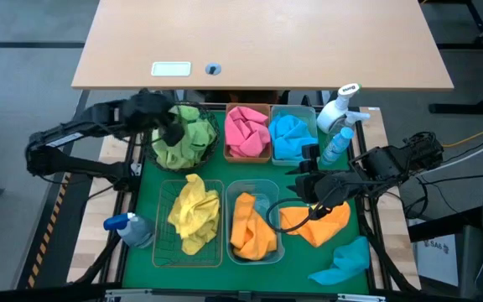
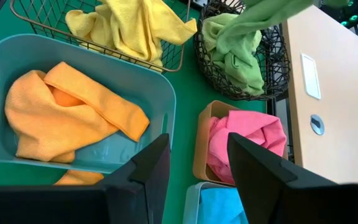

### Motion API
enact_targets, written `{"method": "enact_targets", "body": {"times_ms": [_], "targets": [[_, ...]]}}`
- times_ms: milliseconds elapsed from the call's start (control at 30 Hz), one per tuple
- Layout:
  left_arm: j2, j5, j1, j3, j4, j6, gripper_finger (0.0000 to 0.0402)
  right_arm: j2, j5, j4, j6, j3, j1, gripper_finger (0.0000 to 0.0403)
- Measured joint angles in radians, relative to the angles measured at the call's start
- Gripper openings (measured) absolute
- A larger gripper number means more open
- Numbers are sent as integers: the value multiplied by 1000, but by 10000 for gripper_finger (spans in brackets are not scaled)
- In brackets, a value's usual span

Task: Sort microfiber towel by color & place in baskets
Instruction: Put the green towel into the black basket

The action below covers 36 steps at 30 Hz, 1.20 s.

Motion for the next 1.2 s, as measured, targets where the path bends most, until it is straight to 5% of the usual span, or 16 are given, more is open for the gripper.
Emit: {"method": "enact_targets", "body": {"times_ms": [167, 500, 767, 1200], "targets": [[87, -84, 48, -5, 0, 11, 15, 0, 0, 0, 0, 0, 0, 160], [170, -50, 179, -5, -12, -64, 96, 0, -16, 0, 0, 0, 0, 160], [173, 125, 282, -5, -101, -180, 141, 0, -22, 0, 0, 0, 0, 160], [172, 555, 330, -5, -196, -194, 146, 1, -23, -3, 13, -27, 0, 160]]}}
